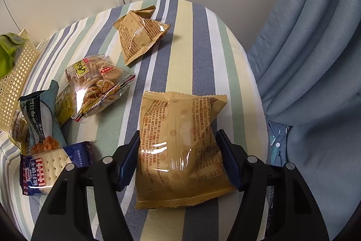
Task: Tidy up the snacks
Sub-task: 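Carry the green pack with the left tool into the cream basket and release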
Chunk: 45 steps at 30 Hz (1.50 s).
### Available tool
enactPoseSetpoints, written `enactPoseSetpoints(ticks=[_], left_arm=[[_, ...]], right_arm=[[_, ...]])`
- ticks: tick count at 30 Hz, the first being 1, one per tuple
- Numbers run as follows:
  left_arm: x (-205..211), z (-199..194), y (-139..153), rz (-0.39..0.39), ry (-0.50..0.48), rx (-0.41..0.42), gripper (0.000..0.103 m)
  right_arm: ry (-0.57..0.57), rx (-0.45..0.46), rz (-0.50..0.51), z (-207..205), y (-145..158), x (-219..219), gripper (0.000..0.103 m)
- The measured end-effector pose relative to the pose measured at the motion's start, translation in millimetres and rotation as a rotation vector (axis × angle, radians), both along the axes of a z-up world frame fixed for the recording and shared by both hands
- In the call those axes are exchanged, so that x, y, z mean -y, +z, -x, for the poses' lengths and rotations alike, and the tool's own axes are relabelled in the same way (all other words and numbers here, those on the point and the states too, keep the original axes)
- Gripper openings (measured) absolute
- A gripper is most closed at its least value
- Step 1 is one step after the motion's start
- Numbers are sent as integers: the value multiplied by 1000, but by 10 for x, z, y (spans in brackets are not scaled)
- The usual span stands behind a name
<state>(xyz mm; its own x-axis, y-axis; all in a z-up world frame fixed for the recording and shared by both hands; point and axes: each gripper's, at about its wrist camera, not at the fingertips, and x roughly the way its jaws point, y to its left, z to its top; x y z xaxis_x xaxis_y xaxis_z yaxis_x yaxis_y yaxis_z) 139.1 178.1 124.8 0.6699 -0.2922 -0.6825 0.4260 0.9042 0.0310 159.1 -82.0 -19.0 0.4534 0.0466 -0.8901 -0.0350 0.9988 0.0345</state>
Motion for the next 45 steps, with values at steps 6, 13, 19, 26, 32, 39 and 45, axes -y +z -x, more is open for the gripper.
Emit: enactPoseSetpoints(ticks=[6,13,19,26,32,39,45], left_arm=[[-654,149,277,52,163,53,73],[-1503,321,410,57,412,116,73],[-2093,367,262,47,602,112,73],[-2313,422,43,86,736,116,100],[-2290,507,48,82,797,168,100],[-2310,591,-57,98,810,171,100],[-2473,635,-148,135,836,146,100]], right_arm=[[-4,-1,22,0,-1,-15,66],[-13,-7,46,-4,-9,-31,66],[-12,-9,65,-16,-15,-40,66],[-21,-15,62,-32,-24,-20,66],[-22,-15,60,-44,-27,-18,66],[-52,21,8,16,23,80,65],[-76,25,20,68,89,109,63]])
